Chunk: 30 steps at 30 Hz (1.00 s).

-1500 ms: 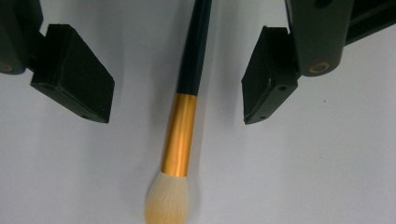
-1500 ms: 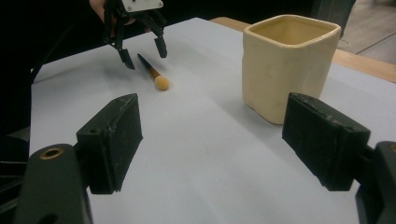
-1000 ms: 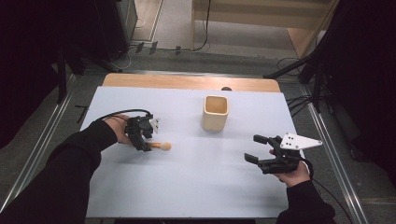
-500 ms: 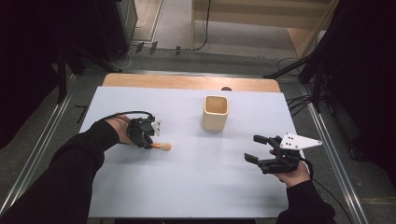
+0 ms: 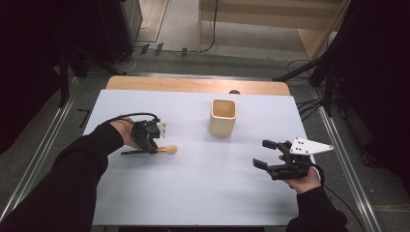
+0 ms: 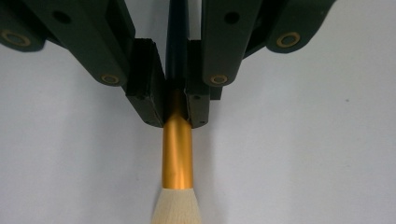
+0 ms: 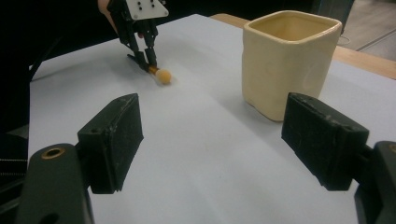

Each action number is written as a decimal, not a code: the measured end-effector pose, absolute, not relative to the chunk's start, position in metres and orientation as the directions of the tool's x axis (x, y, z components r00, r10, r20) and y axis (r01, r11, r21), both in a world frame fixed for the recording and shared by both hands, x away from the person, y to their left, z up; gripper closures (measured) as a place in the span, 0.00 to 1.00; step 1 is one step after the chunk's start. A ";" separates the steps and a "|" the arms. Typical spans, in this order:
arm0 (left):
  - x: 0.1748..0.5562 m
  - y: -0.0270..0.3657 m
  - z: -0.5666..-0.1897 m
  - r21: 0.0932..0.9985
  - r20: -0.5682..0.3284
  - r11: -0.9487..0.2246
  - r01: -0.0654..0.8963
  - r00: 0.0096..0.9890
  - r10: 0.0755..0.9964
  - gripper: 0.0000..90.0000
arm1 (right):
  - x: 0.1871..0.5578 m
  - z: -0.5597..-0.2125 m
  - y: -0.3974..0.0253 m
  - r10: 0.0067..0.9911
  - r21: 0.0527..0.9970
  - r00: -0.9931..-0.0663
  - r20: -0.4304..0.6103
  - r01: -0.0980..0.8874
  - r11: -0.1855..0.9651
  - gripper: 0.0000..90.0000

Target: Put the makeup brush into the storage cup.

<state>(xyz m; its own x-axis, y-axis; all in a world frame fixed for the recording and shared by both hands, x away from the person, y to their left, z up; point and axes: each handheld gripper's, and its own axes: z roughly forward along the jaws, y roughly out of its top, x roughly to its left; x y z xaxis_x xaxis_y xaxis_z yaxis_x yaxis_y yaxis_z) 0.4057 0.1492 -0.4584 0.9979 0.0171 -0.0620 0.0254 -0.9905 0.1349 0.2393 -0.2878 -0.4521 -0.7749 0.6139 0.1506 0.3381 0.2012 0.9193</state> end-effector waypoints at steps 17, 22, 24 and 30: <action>0.403 0.173 -0.414 0.302 -0.104 -0.937 0.174 0.983 0.149 0.88 | 0.240 -0.453 -0.287 0.613 0.916 -0.774 0.158 0.346 0.201 0.24; 0.401 0.175 -0.406 0.330 -0.103 -0.922 0.201 0.979 0.176 0.88 | 0.240 -0.453 -0.287 0.613 0.916 -0.774 0.160 0.348 0.201 0.24; 0.401 0.175 -0.404 0.335 -0.119 -0.914 0.227 0.973 0.198 0.88 | 0.240 -0.453 -0.287 0.612 0.915 -0.775 0.160 0.348 0.202 0.24; 0.399 0.180 -0.395 0.415 -0.128 -0.877 0.240 0.970 0.205 0.88 | 0.240 -0.453 -0.287 0.611 0.915 -0.776 0.158 0.347 0.204 0.24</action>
<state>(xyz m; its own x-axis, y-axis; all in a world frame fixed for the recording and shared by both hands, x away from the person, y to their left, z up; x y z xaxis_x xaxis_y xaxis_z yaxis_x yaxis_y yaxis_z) 0.3988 0.1802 -0.3947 0.9703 0.2049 -0.1283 0.2402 -0.8774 0.4154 0.2399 -0.2867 -0.4530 -0.7759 0.6108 0.1577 0.3468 0.2041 0.9155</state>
